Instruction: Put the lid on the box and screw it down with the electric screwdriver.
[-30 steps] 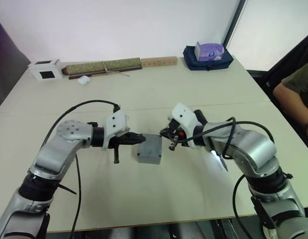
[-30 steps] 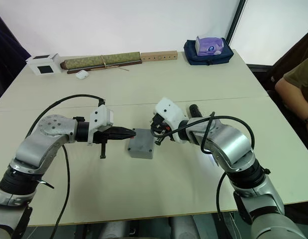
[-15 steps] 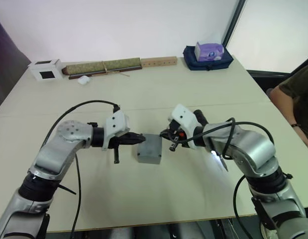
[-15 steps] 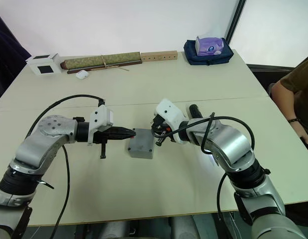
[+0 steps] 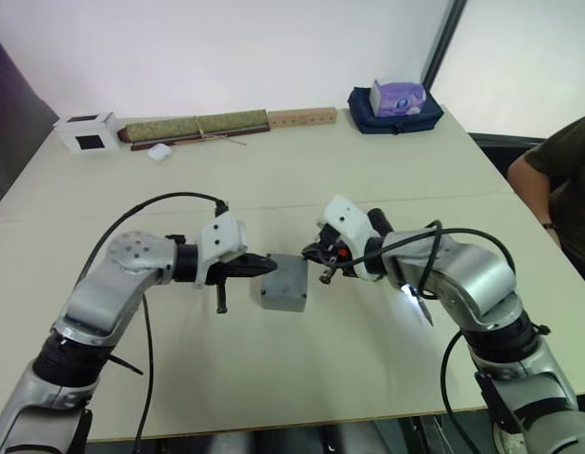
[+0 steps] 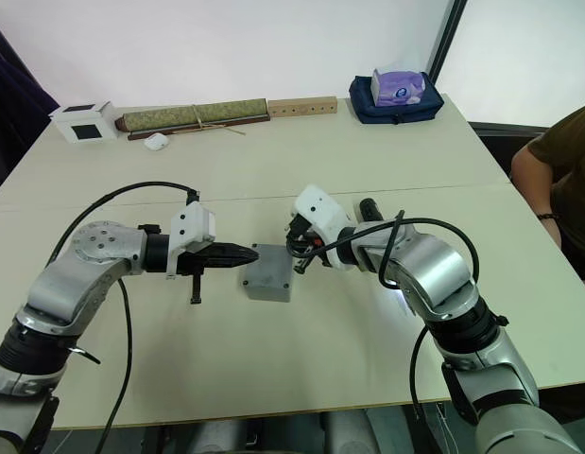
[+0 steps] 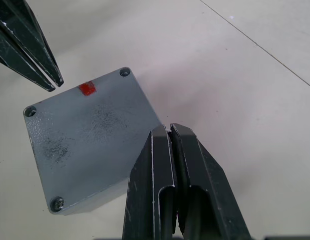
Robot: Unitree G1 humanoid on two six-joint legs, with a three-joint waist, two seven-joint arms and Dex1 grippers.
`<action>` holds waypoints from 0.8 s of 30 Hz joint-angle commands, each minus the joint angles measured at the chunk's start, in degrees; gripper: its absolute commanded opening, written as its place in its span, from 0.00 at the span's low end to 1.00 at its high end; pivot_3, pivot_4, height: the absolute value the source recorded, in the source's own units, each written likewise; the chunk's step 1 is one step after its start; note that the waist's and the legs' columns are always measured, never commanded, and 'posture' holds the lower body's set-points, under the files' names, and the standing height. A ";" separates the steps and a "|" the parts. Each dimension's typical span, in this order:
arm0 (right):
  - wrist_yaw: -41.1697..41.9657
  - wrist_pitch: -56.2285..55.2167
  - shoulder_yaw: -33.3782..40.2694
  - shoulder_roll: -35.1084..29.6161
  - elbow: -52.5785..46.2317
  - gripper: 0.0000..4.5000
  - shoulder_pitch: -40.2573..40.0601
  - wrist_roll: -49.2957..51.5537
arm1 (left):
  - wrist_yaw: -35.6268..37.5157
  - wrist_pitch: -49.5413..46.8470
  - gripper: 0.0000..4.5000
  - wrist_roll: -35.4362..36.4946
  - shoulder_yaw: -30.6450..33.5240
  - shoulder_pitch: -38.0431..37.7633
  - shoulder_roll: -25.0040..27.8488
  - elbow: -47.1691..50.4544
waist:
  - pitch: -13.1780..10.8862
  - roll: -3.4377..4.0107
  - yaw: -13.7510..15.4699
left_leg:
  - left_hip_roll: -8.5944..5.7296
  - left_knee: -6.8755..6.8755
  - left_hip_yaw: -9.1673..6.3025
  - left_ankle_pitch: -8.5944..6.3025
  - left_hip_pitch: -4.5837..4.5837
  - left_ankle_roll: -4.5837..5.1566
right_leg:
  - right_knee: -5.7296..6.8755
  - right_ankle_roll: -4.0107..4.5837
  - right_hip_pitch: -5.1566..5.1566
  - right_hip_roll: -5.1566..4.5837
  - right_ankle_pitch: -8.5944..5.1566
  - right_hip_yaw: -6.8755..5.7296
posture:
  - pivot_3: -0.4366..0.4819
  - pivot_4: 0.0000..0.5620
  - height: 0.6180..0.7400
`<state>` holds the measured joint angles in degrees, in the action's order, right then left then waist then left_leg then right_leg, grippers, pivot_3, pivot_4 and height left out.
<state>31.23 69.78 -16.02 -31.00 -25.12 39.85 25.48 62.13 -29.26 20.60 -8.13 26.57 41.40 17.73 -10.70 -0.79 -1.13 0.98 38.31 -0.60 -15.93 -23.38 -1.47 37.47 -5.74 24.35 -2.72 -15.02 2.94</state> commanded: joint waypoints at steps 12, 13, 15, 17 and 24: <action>0.56 -0.87 -1.29 -0.78 -0.13 0.00 0.08 -0.93 | 0.02 0.73 0.00 0.46 0.70 0.49 0.34 0.94 | 0.00 0.00 0.01 | 0.00 0.00 0.00 0.00 0.00 0.00 | 0.00 0.00 0.00 0.00 0.00 0.00 | 0.48 0.27 1.00; 0.61 -1.03 -1.50 -0.76 0.23 0.00 0.04 -1.16 | 0.03 0.73 0.00 0.47 0.68 0.49 0.33 0.94 | 0.00 0.00 0.00 | 0.00 0.00 0.00 0.00 0.00 0.00 | 0.00 0.00 0.00 0.00 0.00 0.00 | 0.48 0.27 1.00; 0.80 -1.20 -1.74 -0.66 0.81 0.00 0.11 -1.34 | 0.10 0.72 0.00 0.55 0.67 0.34 0.36 1.09 | 0.00 0.00 0.01 | 0.00 0.00 0.00 0.00 0.00 0.00 | 0.00 0.00 0.00 0.00 0.00 0.00 | 0.48 0.27 1.00; 1.26 -1.53 -2.05 -0.61 1.63 0.00 0.21 -1.51 | 0.08 0.73 0.00 0.60 0.64 0.07 0.35 1.36 | 0.00 0.00 0.02 | 0.00 0.00 0.00 0.00 0.00 0.00 | -0.01 0.00 0.00 0.00 0.00 0.00 | 0.48 0.27 1.00; 3.30 -2.00 -2.13 -0.97 1.80 0.25 0.89 -1.41 | -0.95 0.13 0.00 0.91 0.83 -1.07 0.07 3.05 | 0.00 0.00 -0.02 | 0.00 0.00 0.01 0.00 0.00 0.00 | -0.01 0.00 0.00 0.00 0.00 0.00 | 0.48 0.27 1.00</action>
<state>33.80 67.91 -17.87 -31.56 -22.51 39.71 23.81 61.65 -29.40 20.70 -8.18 25.33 41.49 18.64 -10.70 -0.79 -1.15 0.99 38.31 -0.60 -15.93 -23.38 -1.46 37.46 -5.74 24.35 -2.72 -15.02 2.94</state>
